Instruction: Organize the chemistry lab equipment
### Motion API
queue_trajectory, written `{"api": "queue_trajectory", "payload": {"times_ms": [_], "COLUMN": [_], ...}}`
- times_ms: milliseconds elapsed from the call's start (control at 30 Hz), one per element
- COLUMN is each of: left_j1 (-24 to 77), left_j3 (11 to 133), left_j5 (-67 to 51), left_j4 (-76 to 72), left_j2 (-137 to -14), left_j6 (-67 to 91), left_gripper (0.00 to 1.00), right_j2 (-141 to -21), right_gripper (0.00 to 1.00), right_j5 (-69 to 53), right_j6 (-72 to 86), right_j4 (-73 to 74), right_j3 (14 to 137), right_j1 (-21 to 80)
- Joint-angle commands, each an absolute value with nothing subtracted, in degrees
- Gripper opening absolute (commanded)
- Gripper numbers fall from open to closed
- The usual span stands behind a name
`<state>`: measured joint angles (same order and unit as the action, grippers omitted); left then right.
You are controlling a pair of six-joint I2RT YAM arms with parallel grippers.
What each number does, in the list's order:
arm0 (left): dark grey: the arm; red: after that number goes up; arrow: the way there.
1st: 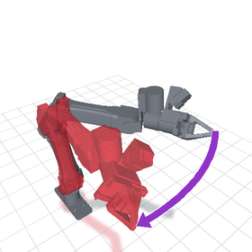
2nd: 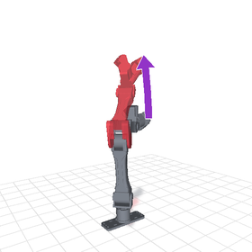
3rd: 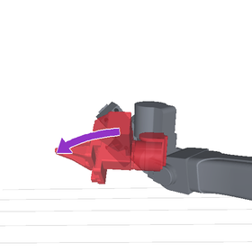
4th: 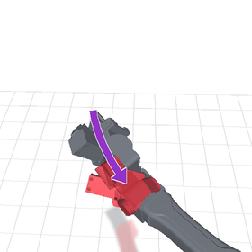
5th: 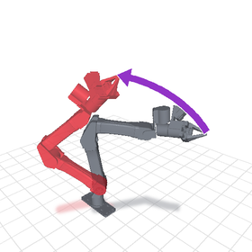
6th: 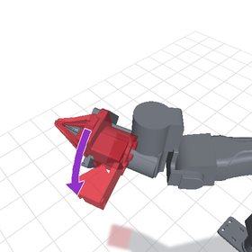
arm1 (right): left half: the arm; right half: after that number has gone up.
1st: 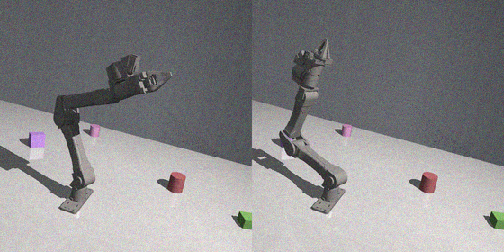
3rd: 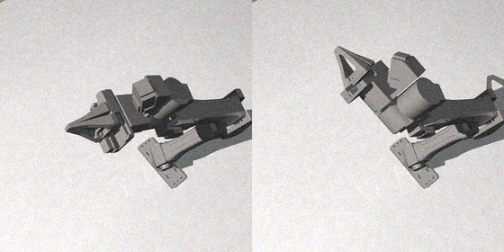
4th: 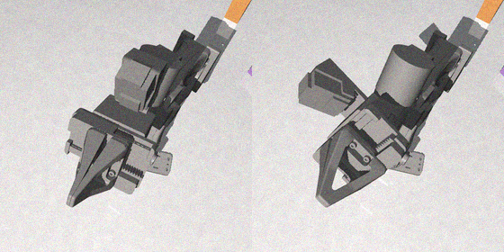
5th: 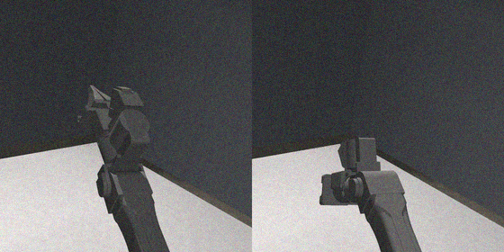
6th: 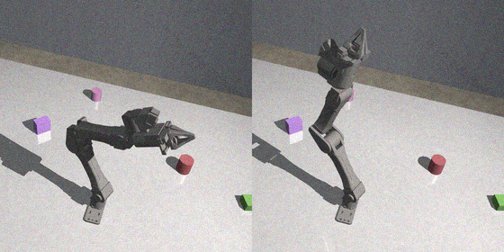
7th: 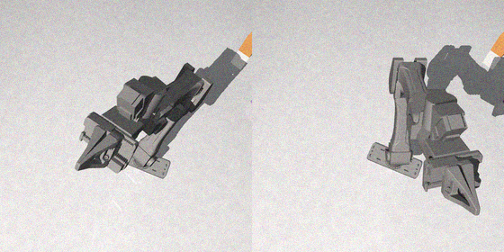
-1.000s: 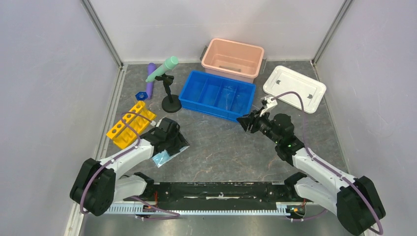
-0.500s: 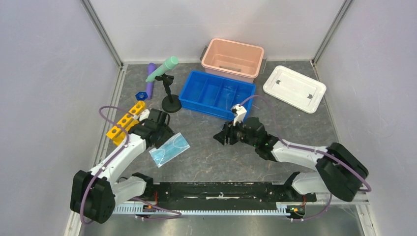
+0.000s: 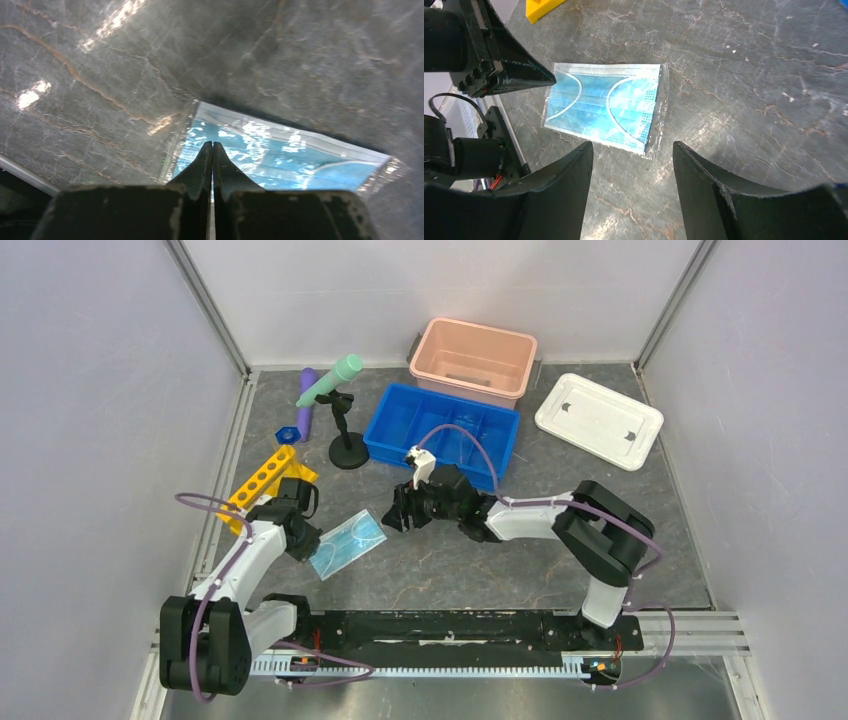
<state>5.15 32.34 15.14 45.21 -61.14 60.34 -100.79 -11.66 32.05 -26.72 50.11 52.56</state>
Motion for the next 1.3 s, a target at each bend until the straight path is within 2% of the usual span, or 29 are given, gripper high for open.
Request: {"api": "queue_trajectory", "payload": {"times_ms": [0, 600, 900, 1067, 1267], "left_j1": [4.4, 4.24, 4.22, 4.22, 4.22], "left_j3": [29.38, 27.07, 25.8, 25.66, 25.94], "left_j5": [16.9, 14.3, 13.3, 13.15, 12.75], "left_j4": [46.02, 42.39, 41.04, 40.85, 40.52], "left_j2": [-62.3, -62.36, -61.04, -60.67, -59.44], "left_j6": [63.87, 62.69, 61.96, 61.79, 59.93], "left_gripper": [0.02, 0.02, 0.02, 0.02, 0.02], "right_j2": [-105.73, -117.32, -118.11, -118.53, -118.42], "right_gripper": [0.65, 0.65, 0.62, 0.55, 0.35], "right_j5": [-13.56, -16.06, -21.01, -21.92, -19.03], "right_j6": [32.16, 33.87, 39.56, 42.22, 41.72], "right_j4": [-29.14, -26.88, -32.96, -37.09, -36.66], "right_j3": [55.03, 62.05, 60.43, 59.56, 58.58], "right_j1": [53.51, 54.75, 54.74, 54.69, 54.59]}}
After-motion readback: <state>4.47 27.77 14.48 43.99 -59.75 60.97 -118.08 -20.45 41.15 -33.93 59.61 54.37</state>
